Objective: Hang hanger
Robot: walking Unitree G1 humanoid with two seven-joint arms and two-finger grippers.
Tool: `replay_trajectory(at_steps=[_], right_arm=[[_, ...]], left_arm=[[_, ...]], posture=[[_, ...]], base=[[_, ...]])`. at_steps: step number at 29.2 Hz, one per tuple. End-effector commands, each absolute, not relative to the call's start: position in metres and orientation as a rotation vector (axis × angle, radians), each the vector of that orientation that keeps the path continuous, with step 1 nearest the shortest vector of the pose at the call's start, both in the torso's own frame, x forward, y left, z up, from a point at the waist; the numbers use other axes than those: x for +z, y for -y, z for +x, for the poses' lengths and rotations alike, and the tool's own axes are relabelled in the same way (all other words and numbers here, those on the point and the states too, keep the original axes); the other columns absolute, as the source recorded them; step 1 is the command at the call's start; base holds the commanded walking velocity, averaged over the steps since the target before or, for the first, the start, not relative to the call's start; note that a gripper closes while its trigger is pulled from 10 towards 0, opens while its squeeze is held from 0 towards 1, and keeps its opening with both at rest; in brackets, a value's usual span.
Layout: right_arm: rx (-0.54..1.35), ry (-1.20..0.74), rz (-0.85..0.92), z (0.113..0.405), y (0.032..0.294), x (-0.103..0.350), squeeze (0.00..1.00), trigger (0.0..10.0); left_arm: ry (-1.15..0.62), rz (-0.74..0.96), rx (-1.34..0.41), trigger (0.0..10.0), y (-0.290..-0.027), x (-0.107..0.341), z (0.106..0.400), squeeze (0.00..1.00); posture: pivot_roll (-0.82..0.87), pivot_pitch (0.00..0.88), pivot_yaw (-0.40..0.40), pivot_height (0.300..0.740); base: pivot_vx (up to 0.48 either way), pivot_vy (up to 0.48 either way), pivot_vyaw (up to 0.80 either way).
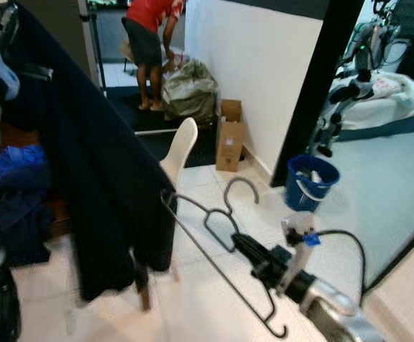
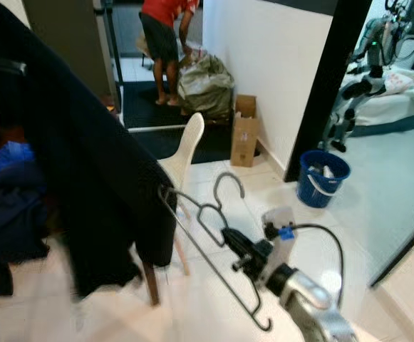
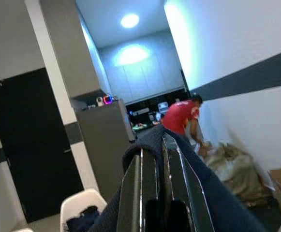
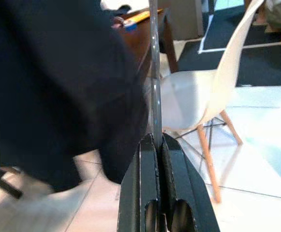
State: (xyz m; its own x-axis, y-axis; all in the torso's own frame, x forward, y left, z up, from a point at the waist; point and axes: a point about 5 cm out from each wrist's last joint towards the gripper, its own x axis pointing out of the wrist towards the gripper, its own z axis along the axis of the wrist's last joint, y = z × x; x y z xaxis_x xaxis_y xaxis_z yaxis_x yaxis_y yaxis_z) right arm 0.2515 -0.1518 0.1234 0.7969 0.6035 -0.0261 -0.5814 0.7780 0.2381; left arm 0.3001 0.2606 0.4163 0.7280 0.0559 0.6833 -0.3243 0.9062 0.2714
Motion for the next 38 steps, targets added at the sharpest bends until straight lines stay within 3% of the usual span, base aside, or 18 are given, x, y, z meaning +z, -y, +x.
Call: replay_trajectory(at_steps=[1, 12, 17, 18, 19, 23, 25, 30, 35, 38], right_arm=[[0.635, -0.104, 0.232, 0.252, 0.152, 0.124, 0.00, 10.0], [0.631, -0.111, 0.236, 0.251, 0.153, 0.123, 0.00, 10.0], [0.672, -0.091, 0.209, 0.247, 0.150, 0.126, 0.00, 10.0], [0.671, -0.099, 0.209, 0.246, 0.151, 0.126, 0.00, 10.0], [0.670, -0.101, 0.209, 0.246, 0.151, 0.125, 0.00, 10.0], [0.670, -0.102, 0.210, 0.246, 0.151, 0.125, 0.00, 10.0], [0.662, -0.114, 0.224, 0.247, 0.152, 0.125, 0.00, 10.0], [0.667, -0.113, 0.222, 0.246, 0.152, 0.126, 0.00, 10.0], [0.667, -0.111, 0.227, 0.246, 0.152, 0.126, 0.00, 10.0], [0.662, -0.111, 0.238, 0.246, 0.153, 0.127, 0.00, 10.0]], left_arm=[[0.786, 0.436, 0.286, 10.0, -0.275, 0.434, 0.289, 0.00], [0.859, 0.474, 0.360, 10.0, -0.290, 0.464, 0.279, 0.00], [0.770, 0.489, 0.513, 10.0, -0.310, 0.453, 0.278, 0.00], [0.638, 0.451, 0.615, 10.0, -0.335, 0.428, 0.281, 0.00], [0.606, 0.440, 0.638, 10.0, -0.341, 0.421, 0.282, 0.00], [0.601, 0.434, 0.641, 10.0, -0.343, 0.420, 0.283, 0.00], [0.403, 0.382, 0.709, 10.0, -0.365, 0.364, 0.285, 0.00], [0.190, 0.360, 0.753, 10.0, -0.384, 0.301, 0.283, 0.00], [0.118, 0.336, 0.694, 10.0, -0.382, 0.274, 0.288, 0.00], [0.057, 0.386, 0.435, 10.0, -0.345, 0.238, 0.309, 0.00]], posture=[[0.06, 0.000, -0.043, 0.740], [0.05, 0.000, -0.042, 0.740], [0.05, 0.000, -0.036, 0.740], [0.05, 0.000, -0.038, 0.740], [0.05, 0.000, -0.038, 0.740], [0.05, 0.000, -0.038, 0.740], [0.05, 0.000, -0.038, 0.740], [0.06, 0.000, -0.042, 0.740], [0.06, 0.000, -0.042, 0.740], [0.05, 0.000, -0.043, 0.740]], base=[[0.480, 0.000, 0.00], [0.480, 0.000, 0.00], [0.414, 0.000, 0.30], [0.000, 0.000, 0.76], [0.000, 0.000, 0.76], [0.000, 0.000, 0.76], [0.000, 0.000, 0.00], [0.000, 0.000, 0.00], [0.000, 0.000, 0.00], [0.000, 0.000, 0.00]])
